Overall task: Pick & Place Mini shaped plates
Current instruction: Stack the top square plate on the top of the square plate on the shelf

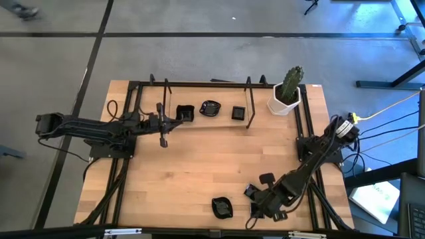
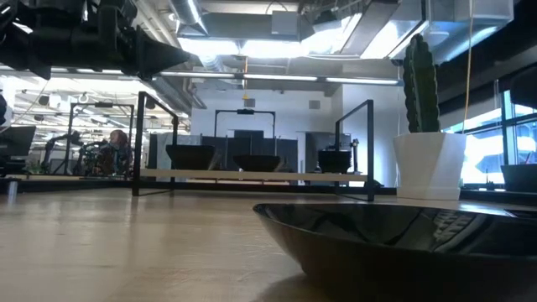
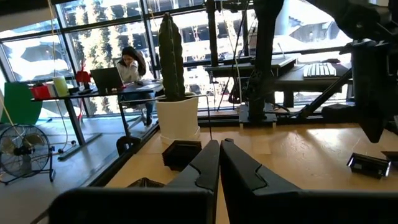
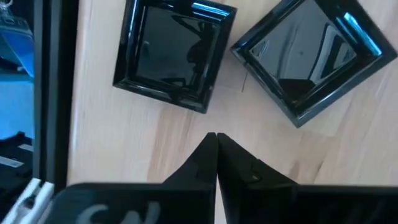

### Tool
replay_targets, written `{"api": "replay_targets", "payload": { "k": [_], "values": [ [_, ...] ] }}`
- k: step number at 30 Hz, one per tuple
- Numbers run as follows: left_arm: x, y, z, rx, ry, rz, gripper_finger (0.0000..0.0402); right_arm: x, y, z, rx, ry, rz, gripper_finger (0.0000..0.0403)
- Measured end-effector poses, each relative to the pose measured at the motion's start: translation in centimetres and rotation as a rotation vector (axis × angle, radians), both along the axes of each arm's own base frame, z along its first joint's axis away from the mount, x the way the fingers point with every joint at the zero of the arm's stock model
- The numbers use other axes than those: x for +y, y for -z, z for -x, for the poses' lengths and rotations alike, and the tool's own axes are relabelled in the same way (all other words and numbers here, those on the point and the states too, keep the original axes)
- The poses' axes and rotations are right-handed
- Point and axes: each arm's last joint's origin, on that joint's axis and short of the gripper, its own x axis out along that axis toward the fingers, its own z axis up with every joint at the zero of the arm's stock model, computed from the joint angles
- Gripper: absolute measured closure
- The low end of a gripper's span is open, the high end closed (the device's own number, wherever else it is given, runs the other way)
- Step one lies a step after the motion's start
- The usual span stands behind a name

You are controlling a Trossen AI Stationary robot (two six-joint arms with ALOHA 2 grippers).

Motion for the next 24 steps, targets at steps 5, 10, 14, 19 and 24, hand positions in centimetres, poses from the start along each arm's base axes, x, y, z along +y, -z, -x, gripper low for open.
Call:
{"api": "replay_targets", "payload": {
  "k": [5, 10, 14, 19, 24],
  "values": [
    [-0.03, 0.30, -0.04, 0.026, 0.004, 0.025, 0.0395, 0.05, 0.04, 0.01, 0.012, 0.059, -0.011, 0.0395],
    [-0.03, 0.54, -0.05, 0.049, 0.003, 0.026, 0.0399, 0.03, 0.04, -0.01, 0.006, 0.065, -0.006, 0.0395],
    [-0.03, 0.54, -0.05, 0.049, 0.003, 0.026, 0.0396, 0.02, 0.04, -0.04, 0.006, 0.078, -0.008, 0.0395],
    [-0.03, 0.54, -0.05, 0.050, 0.003, 0.025, 0.0394, 0.11, 0.00, -0.11, 0.000, 0.092, -0.019, 0.0395],
    [-0.03, 0.54, -0.05, 0.049, 0.003, 0.026, 0.0399, 0.03, 0.00, -0.21, -0.032, 0.105, 0.007, 0.0395]
  ]
}}
